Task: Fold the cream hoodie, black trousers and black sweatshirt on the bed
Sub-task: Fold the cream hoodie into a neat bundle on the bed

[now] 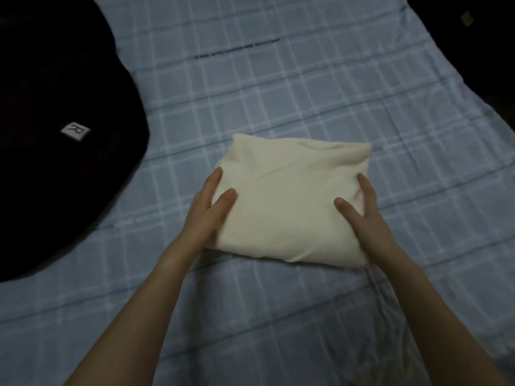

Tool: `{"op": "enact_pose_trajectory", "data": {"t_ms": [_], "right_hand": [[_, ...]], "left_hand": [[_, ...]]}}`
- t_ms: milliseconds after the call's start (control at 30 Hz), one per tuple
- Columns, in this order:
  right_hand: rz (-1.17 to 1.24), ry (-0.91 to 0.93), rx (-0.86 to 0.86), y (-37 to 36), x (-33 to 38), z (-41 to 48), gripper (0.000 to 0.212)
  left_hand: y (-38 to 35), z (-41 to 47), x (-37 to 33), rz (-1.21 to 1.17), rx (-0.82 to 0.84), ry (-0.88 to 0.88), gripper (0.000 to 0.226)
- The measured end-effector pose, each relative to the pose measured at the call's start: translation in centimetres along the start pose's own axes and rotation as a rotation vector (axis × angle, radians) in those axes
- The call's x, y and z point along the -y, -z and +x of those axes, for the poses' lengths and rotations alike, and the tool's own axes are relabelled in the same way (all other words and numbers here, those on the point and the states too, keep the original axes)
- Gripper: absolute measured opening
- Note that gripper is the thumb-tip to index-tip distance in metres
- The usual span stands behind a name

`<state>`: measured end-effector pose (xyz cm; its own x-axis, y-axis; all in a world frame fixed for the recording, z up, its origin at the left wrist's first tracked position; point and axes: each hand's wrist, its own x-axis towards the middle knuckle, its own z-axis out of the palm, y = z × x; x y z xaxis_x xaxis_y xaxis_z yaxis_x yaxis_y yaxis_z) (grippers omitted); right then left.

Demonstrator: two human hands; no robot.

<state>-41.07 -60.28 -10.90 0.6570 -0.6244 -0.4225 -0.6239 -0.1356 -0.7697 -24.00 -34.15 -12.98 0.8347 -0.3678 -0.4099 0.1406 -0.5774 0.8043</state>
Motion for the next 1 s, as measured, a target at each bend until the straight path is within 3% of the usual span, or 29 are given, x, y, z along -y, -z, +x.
{"op": "enact_pose_trajectory", "data": {"t_ms": [200, 333, 500, 767, 1000], "right_hand": [[0.143, -0.091, 0.098, 1.0, 0.7, -2.6, 0.071], [0.208, -0.143, 0.044, 3.5, 2.2, -9.9, 0.062], [0.292, -0.103, -0.023, 7.5, 6.8, -19.0, 0.055], [0.370, 0.087, -0.116, 15.7, 17.3, -30.4, 0.055], [0.416, 0.052, -0.203, 18.9, 16.4, -34.3, 0.055]], "left_hand": [[1.4, -3.2, -2.6, -0.241, 0.153, 0.162, 0.063], [3.4, -9.9, -5.5, -0.293, 0.201, 0.213, 0.061], [7.3, -18.5, -10.3, -0.302, 0.136, 0.144, 0.063], [12.9, -26.4, -21.3, -0.316, 0.125, -0.112, 0.058], [10.8, -29.7, -23.5, -0.309, 0.162, -0.161, 0.067]]}}
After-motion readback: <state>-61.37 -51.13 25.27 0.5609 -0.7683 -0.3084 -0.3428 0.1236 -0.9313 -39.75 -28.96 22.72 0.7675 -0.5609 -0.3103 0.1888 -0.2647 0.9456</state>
